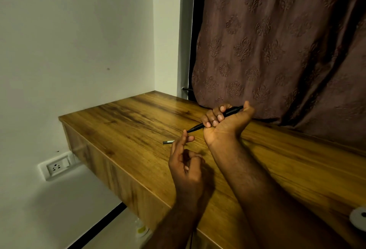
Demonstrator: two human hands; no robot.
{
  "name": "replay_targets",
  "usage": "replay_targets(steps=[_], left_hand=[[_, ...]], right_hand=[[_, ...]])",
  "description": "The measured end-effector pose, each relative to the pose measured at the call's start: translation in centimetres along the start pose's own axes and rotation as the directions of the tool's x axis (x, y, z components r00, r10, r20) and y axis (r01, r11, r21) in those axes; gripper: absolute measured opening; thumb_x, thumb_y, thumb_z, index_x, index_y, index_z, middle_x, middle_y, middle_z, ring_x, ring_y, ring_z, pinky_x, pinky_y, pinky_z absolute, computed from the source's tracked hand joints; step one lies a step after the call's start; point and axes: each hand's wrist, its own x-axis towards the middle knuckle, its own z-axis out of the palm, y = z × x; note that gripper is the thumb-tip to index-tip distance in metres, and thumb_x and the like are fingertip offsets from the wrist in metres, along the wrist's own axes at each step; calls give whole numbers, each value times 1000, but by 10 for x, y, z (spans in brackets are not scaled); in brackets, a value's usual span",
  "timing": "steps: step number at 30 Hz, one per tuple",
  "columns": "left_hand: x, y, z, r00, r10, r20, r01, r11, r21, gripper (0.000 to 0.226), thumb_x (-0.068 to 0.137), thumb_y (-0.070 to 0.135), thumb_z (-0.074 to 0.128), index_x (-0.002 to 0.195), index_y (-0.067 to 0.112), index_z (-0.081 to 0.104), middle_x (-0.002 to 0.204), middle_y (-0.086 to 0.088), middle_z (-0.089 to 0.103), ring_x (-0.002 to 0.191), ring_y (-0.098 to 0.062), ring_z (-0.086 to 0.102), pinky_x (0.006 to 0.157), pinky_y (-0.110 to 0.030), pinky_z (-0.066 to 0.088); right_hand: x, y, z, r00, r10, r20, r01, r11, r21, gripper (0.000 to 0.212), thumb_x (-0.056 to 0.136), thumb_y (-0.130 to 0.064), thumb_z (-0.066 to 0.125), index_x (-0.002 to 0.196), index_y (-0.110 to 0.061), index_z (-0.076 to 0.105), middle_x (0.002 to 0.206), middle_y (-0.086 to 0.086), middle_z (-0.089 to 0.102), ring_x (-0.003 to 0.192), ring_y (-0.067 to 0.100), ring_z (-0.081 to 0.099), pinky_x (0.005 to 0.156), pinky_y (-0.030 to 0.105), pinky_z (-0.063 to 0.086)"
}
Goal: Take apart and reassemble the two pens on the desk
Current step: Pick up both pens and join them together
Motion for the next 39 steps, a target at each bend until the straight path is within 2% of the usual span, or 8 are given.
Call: replay_targets(steps=[4, 8, 16, 19, 24, 28, 33, 39], left_hand=[[6, 5, 0, 963, -245, -111, 244, 970, -23, 23, 93, 7, 56, 112, 19, 64, 98, -1, 70, 64, -27, 56, 54, -28, 49], [17, 10, -3, 914, -391, -113, 389, 920, -35, 17, 96, 11, 54, 103, -2, 62, 72, -10, 57, 40, -1, 48, 37, -14, 40], [40, 3, -36, 869, -485, 97, 462, 866, 193, 12, 91, 6, 61, 101, 2, 66, 81, -12, 67, 54, -2, 61, 47, -13, 48], [45, -2, -42, 842, -523, 135, 485, 842, 235, 11, 91, -1, 58, 96, 1, 67, 69, -6, 65, 49, 2, 61, 46, -11, 46], [79, -18, -66, 879, -465, 102, 403, 841, 360, 18, 92, -1, 57, 81, 11, 66, 63, -4, 59, 53, -7, 52, 47, -11, 44], [105, -20, -88, 890, -422, 169, 319, 845, 430, 20, 91, -5, 56, 80, 9, 65, 66, -6, 58, 47, 2, 53, 48, -11, 45], [122, -29, -108, 874, -433, 222, 201, 737, 645, 12, 90, 0, 60, 84, 7, 67, 67, -3, 61, 53, -1, 55, 56, -17, 45], [123, -38, -108, 868, -395, 302, 14, 627, 779, 20, 87, 2, 62, 73, 16, 65, 73, -3, 65, 65, -11, 59, 52, -10, 45]], right_hand=[[4, 10, -4, 998, 61, -25, -62, 997, -40, 49, 92, -47, 27, 65, -12, 46, 50, 1, 35, 41, 15, 30, 46, 24, 25], [7, 33, -15, 991, 56, -118, -80, 974, -210, 37, 99, -28, 33, 75, -8, 54, 60, 5, 44, 51, 17, 43, 51, 30, 37], [15, 57, -36, 987, -56, -151, 9, 955, -296, 21, 104, -18, 32, 101, -5, 49, 76, 13, 58, 67, 24, 63, 63, 33, 56], [15, 62, -41, 996, -20, -92, -12, 944, -329, 19, 104, -15, 33, 113, -4, 46, 85, 18, 62, 76, 27, 67, 68, 34, 57], [27, 62, -57, 996, 88, 3, -75, 871, -486, 10, 94, -9, 57, 103, -6, 57, 93, 10, 67, 92, 22, 66, 70, 31, 53], [34, 55, -67, 981, 167, 94, -93, 844, -527, 36, 82, 3, 68, 114, -8, 54, 90, 12, 65, 77, 17, 62, 62, 29, 51], [49, 47, -85, 929, 216, 301, 176, 459, -871, 16, 81, -5, 72, 90, -15, 65, 79, 3, 67, 65, 11, 59, 60, 22, 48], [62, 50, -100, 896, 244, 371, 360, 87, -929, 12, 81, -13, 74, 92, -15, 72, 82, -3, 67, 77, 8, 58, 68, 20, 45]])
